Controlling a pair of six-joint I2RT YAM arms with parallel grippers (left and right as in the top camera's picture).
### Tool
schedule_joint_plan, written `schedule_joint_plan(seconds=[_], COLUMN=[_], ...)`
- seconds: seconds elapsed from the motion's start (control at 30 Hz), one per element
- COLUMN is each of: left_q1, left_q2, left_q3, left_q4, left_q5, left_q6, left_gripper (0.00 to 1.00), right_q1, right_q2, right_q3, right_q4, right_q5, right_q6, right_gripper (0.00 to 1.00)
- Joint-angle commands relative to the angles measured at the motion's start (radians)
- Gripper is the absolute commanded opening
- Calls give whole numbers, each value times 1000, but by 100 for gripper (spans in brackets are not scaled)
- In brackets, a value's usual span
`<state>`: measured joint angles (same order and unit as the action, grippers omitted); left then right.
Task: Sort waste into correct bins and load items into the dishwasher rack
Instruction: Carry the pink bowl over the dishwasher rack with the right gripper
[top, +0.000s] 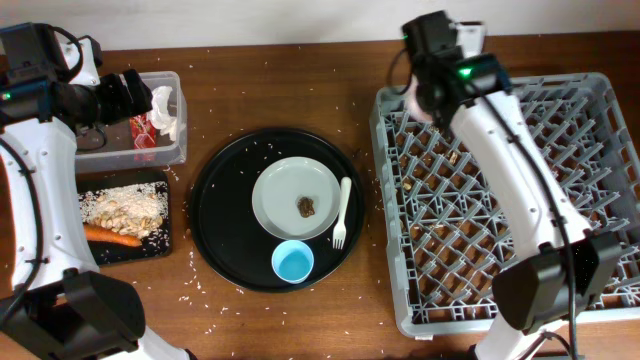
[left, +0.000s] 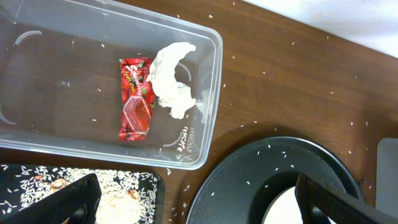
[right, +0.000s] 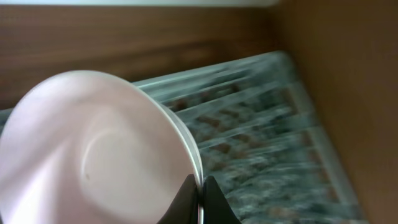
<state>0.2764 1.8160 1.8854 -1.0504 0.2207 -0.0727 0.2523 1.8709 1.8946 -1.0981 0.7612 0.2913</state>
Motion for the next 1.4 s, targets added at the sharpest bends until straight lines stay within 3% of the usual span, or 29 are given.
schedule_joint_plan(seconds=[0.0,0.17,0.33,0.5,0.7,1.13,1.2,1.27,1.37], left_q1=[3,3,3,3,3,3,3,3,3], left_q2=[4,4,4,4,4,4,4,4,4], left_q3=[14,13,13,13,14,13,13,13,13], left_q4=[2,2,2,2,2,2,2,2,2], left_q5=[0,0,0,0,0,0,0,0,0], left_q6=[-6,-6,-6,-6,-6,-6,-6,-6,-6], left_gripper=[99,99,99,99,99,99,99,99,99], right_q1=[-31,-30,-18,31,5,78,93,101,102], right_q2=[-3,72,164,203,212,214,214,214,214], right_q3=[11,11,11,-10,-48,-136,-136,-136,-136], right_q4=[60,216,212,213,225,251,250,250,250], right_q5=[235,259,317,245,332,259,259,237,184], right_q6=[-215,-528,-668,-679,-676,-668,-668,-668,-668], right_gripper=[4,4,4,4,4,4,19,27,53])
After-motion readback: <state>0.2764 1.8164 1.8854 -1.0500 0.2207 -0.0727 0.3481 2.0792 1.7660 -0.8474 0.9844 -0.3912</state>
